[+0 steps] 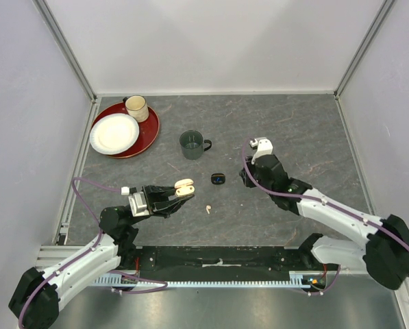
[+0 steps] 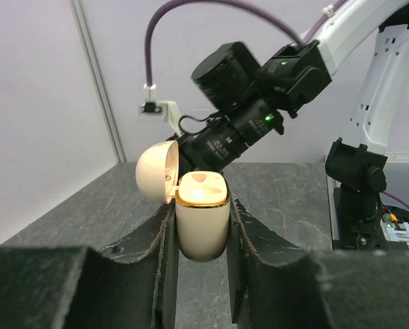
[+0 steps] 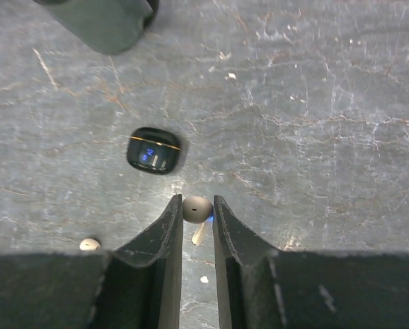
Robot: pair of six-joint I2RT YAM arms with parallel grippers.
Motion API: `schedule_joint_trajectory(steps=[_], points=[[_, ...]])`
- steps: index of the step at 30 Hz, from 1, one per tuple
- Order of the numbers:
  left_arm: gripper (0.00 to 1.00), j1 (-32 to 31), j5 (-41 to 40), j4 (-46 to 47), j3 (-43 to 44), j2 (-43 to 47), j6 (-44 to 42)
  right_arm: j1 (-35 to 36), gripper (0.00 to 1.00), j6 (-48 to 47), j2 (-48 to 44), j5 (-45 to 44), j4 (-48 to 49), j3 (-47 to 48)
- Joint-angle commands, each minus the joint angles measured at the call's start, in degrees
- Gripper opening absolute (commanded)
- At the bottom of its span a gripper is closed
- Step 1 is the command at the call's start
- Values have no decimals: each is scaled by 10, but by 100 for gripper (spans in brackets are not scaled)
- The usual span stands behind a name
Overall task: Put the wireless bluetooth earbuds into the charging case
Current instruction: Pick up the earbud from the center of the board.
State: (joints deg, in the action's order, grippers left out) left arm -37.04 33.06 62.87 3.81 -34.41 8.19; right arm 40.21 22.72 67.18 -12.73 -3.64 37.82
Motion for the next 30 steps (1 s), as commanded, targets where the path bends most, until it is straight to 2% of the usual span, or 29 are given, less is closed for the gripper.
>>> schedule_joint_trajectory(steps=[1,8,13,20,24,30], points=[[2,-1,-15,23,15,-6,-1,43,0,-1,-66,-72,76,-30],[2,-1,-39,30,16,-10,1,122,0,-41,-178,-178,165,-58],[2,-1,-56,31,16,-13,0,180,0,-93,-198,-218,199,-51],[2,-1,-61,39,19,-28,-3,302,0,-196,-184,-307,316,-43],[2,-1,-58,41,23,-36,-5,367,0,-288,-155,-366,392,-33],[2,-1,-58,50,20,-45,-10,428,0,-340,-90,-382,498,-14]])
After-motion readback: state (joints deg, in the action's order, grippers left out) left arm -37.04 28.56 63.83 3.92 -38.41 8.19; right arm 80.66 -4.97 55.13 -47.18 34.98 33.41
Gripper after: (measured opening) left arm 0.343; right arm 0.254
